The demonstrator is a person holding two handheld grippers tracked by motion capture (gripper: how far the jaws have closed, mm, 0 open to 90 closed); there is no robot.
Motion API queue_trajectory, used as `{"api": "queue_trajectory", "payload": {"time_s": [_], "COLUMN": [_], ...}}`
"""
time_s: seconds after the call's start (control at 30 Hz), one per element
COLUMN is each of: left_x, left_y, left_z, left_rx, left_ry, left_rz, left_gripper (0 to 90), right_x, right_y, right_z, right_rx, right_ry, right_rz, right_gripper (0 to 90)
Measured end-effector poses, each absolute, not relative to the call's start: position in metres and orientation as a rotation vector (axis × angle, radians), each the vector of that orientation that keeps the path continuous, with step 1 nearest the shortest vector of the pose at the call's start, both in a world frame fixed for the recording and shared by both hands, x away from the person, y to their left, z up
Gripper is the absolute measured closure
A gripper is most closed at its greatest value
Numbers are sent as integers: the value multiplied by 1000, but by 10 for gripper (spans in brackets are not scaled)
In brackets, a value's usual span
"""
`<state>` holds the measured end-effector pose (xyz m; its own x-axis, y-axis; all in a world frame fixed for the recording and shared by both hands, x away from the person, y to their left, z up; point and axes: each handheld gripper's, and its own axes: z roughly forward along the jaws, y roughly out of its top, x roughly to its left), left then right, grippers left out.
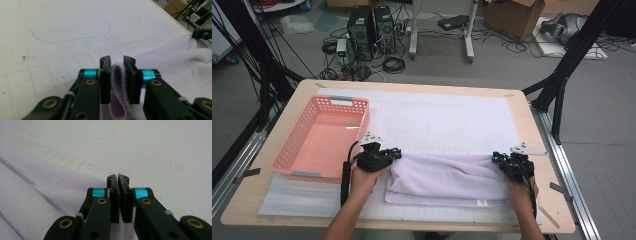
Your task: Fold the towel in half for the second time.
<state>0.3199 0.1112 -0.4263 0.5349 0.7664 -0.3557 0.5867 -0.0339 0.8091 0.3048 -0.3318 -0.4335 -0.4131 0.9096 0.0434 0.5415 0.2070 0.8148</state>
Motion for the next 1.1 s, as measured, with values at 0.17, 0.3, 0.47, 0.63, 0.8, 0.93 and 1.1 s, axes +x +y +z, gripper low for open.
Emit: {"api": "queue_trajectory", "payload": {"time_s": [0.17, 0.3, 0.47, 0.63, 0.8, 0.93, 1.1], "left_x": [318, 321, 324, 320, 327, 337, 358], "left_y": [114, 112, 105, 103, 103, 103, 96], "left_z": [-426, -435, -448, -450, -444, -447, -440], "left_rx": [1772, 1822, 1848, 1869, 1770, 1689, 1684], "left_ry": [1176, 1211, 1213, 1125, 1147, 1192, 1203], "left_rz": [277, 224, 157, 137, 200, 220, 261], "left_gripper": [420, 356, 377, 710, 752, 752, 752], "right_x": [304, 306, 302, 300, 306, 315, 334], "right_y": [-344, -356, -357, -350, -354, -353, -349], "right_z": [-431, -441, -447, -446, -442, -437, -431], "right_rx": [1410, 1463, 1457, 1445, 1462, 1442, 1432], "right_ry": [2016, 2139, 2168, 2219, 2127, 2046, 2004], "right_rz": [1084, 1095, 1102, 1149, 1201, 1191, 1141], "right_gripper": [473, 432, 502, 814, 830, 830, 829]}}
